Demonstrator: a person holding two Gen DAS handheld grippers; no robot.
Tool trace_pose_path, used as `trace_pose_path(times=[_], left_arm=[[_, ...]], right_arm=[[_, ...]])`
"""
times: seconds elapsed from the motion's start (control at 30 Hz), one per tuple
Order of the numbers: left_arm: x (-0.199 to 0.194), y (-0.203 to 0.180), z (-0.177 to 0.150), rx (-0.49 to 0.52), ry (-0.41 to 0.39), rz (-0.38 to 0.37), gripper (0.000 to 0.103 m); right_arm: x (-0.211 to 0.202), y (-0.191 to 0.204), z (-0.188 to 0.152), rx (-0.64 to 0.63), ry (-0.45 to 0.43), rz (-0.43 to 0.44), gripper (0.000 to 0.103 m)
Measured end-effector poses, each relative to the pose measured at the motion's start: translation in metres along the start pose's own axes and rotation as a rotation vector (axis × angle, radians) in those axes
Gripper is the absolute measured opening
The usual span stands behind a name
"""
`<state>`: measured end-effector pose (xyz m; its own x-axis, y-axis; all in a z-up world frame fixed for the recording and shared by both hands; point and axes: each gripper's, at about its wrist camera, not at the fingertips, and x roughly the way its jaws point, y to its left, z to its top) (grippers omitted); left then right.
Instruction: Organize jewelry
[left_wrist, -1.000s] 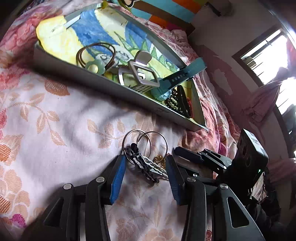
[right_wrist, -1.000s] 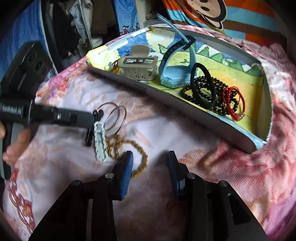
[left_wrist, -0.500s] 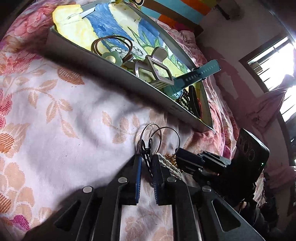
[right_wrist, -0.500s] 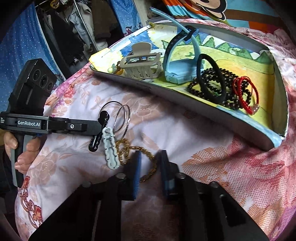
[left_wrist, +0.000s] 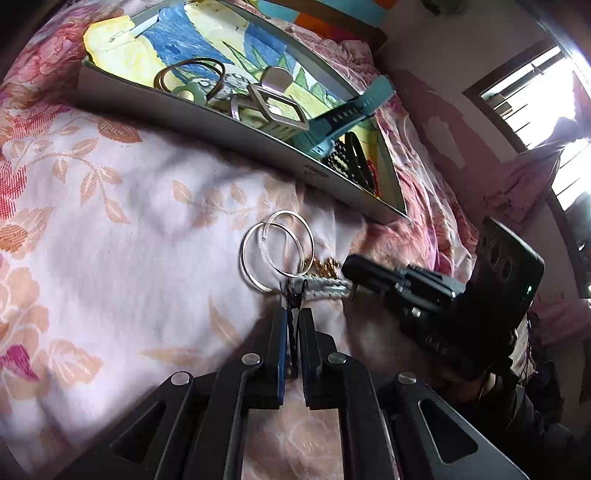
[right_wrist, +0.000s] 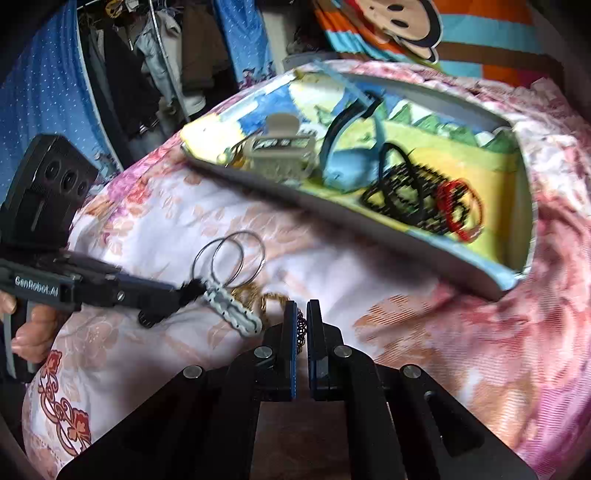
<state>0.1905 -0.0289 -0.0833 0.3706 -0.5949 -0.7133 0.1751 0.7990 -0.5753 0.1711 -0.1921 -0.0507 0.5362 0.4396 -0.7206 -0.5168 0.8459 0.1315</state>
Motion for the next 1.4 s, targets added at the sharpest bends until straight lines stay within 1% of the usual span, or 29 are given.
trace_pose_path(times=[0.1, 0.23, 0.37, 0.57, 0.7, 0.9, 1.1, 1.23, 1.3, 1.4], left_arm=[[-0.002, -0.004, -0.003, 0.011, -0.001, 0.001, 0.006], [-0.008, -0.008, -0.005, 0.037, -0.038, 0.008, 0.006], [-0.015, -0.012, -0.005, 0.056, -0.075, 0.008, 0.006], [-0.023, -0.013, -0.005, 0.068, -0.13, -0.005, 0.006], [-0.032, -0.015, -0.004, 0.078, -0.18, -0.012, 0.006], [-0.042, -0.029, 0.002, 0.131, -0.239, -0.007, 0.006], [-0.051, -0.051, 0.021, 0.151, -0.308, 0.005, 0.006], [-0.049, -0.069, 0.05, 0.13, -0.354, -0.003, 0.006], [-0.042, -0.08, 0.064, 0.128, -0.357, -0.015, 0.006], [-0.026, -0.098, 0.082, 0.159, -0.352, -0.008, 0.006]], right_arm=[[-0.005, -0.001, 0.003, -0.003, -0.021, -0.032, 0.005], [-0.01, -0.005, 0.006, 0.0, -0.044, -0.053, 0.005], [-0.021, -0.009, 0.012, -0.003, -0.093, -0.083, 0.005], [-0.039, -0.011, 0.024, -0.001, -0.166, -0.097, 0.005], [-0.053, -0.012, 0.03, -0.009, -0.215, -0.111, 0.005], [-0.074, -0.016, 0.042, -0.005, -0.286, -0.122, 0.005], [-0.1, -0.023, 0.058, 0.008, -0.373, -0.138, 0.005], [-0.112, -0.028, 0.07, 0.004, -0.432, -0.149, 0.005], [-0.119, -0.033, 0.076, 0.006, -0.47, -0.166, 0.005], [-0.125, -0.045, 0.082, 0.033, -0.51, -0.177, 0.005]])
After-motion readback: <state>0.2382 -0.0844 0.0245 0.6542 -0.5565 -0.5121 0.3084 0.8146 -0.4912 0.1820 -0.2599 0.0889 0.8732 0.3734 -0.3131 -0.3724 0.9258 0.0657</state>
